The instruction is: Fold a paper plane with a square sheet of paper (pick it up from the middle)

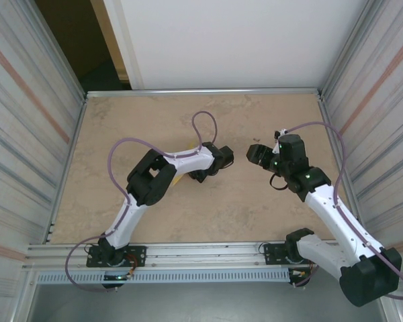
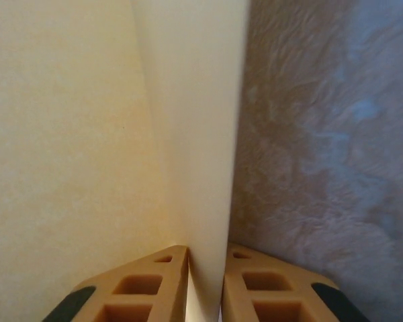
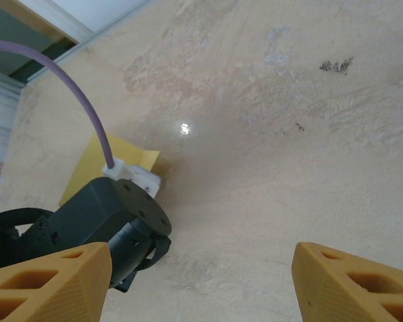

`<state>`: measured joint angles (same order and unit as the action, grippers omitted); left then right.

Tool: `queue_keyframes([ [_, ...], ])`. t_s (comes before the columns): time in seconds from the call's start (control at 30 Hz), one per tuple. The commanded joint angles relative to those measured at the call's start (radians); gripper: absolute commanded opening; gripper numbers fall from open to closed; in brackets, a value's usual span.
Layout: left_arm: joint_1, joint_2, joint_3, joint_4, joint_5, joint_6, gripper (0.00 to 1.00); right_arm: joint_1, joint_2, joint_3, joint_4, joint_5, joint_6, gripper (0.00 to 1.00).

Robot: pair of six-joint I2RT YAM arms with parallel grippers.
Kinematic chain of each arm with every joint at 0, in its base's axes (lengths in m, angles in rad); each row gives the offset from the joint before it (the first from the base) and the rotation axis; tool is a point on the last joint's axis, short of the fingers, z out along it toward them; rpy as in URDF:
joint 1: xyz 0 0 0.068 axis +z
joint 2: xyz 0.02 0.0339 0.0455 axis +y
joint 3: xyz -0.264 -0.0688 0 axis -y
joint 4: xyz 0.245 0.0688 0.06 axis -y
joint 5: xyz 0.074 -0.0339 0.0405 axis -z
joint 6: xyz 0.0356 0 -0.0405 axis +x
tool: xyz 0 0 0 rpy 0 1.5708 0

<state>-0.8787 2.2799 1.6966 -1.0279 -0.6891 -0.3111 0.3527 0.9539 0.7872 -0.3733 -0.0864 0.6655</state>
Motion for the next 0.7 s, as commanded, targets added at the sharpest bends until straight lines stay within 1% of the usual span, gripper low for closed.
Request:
queue_keyframes([
  [0.0,-0.009,0.029,0.023,-0.005,0.063,-0.026,0.23,-0.004,0.009,-0.019,0.015,-0.021,0.028,0.7],
  [0.13,-0.009,0.01,0.024,0.007,0.137,-0.041,0.29,-0.004,0.013,-0.021,0.019,-0.023,0.032,0.7],
  [0.33,-0.013,-0.085,-0.005,0.064,0.329,-0.092,0.34,-0.004,0.015,-0.02,0.02,-0.016,0.04,0.7],
  [0.43,-0.019,-0.148,-0.057,0.128,0.44,-0.128,0.36,-0.005,0.01,-0.026,0.02,0.002,0.05,0.7],
  [0.5,-0.021,-0.178,-0.1,0.186,0.537,-0.135,0.36,-0.006,0.003,-0.032,0.02,0.02,0.061,0.7],
  [0.67,-0.025,-0.328,-0.272,0.384,0.776,-0.156,0.38,-0.013,-0.017,-0.044,0.013,0.062,0.083,0.71],
])
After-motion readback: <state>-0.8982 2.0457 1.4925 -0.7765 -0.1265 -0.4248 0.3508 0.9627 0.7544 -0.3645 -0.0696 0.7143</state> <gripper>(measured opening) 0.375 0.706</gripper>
